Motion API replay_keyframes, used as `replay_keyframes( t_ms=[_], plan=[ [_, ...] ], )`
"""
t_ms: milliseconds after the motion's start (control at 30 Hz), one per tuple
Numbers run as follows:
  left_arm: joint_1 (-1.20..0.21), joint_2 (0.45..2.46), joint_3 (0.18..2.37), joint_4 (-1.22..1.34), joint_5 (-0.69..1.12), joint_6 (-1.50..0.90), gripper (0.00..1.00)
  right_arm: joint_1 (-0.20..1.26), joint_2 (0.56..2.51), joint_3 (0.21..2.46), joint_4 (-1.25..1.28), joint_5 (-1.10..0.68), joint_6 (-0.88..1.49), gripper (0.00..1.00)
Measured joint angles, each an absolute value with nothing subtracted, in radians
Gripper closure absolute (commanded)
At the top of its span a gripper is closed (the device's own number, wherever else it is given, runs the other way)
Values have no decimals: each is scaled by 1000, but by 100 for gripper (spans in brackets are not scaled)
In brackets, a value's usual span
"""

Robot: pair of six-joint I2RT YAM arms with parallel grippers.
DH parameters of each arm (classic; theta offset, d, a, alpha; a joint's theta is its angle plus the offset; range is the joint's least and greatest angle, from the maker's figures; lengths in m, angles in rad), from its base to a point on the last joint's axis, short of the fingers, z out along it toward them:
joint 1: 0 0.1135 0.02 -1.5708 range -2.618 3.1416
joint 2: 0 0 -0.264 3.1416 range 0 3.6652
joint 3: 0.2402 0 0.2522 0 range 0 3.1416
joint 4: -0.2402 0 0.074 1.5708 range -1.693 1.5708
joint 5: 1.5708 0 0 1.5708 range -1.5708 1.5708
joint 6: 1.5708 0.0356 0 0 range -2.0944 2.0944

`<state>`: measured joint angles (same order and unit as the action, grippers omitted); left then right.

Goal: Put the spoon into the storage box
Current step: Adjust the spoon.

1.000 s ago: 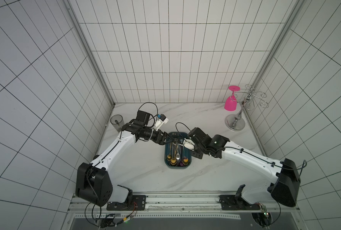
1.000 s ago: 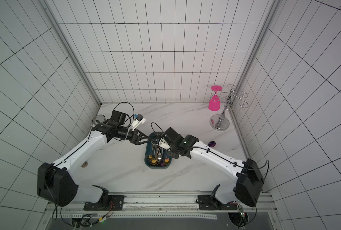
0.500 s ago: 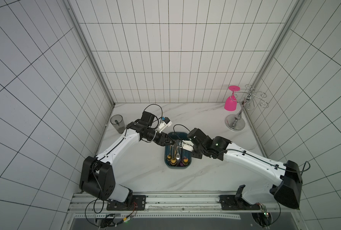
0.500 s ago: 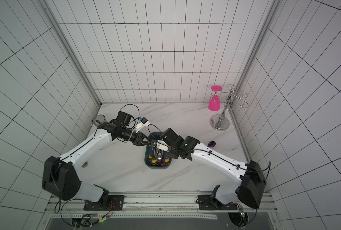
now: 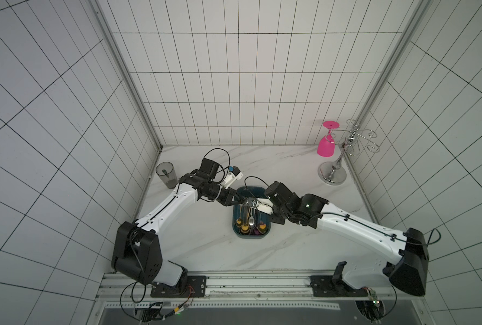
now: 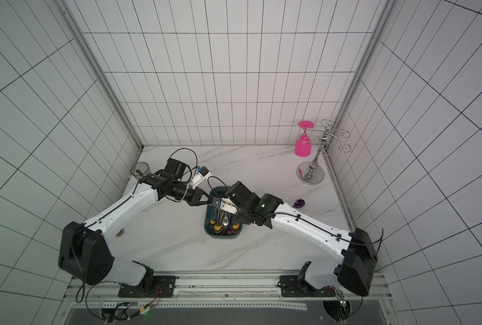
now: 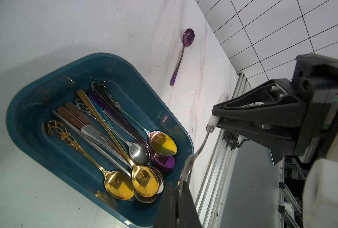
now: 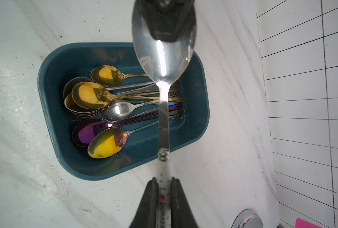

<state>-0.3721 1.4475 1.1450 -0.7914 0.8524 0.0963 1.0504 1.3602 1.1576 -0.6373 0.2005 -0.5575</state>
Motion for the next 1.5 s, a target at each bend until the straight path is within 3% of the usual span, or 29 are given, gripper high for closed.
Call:
replay_keyframes(
  t_ms=[233,433,667,967,1100,1400,1500],
  plan=[
    [-284,1363,1028,-588,939,-118,100,1048,1273,1157,-559,223,-431,23],
    [-150,1293,827,-224,976,-469,100,1018,1156,1147,-422,181,-241,10],
    [-128,1244,740,26,961,-743,100,873,1145,1105,-256,0,114,0],
    [-128,1228,668,206,909,-983,100,750,1237,960,111,-224,639,0],
    [-129,1228,661,239,884,-1036,100,736,1317,910,293,-263,833,6],
    [-132,1228,656,275,872,-1067,100,725,1453,899,591,-281,1060,16],
    [-132,1228,656,278,871,-1070,100,717,1499,907,637,-289,1093,23]
  ],
)
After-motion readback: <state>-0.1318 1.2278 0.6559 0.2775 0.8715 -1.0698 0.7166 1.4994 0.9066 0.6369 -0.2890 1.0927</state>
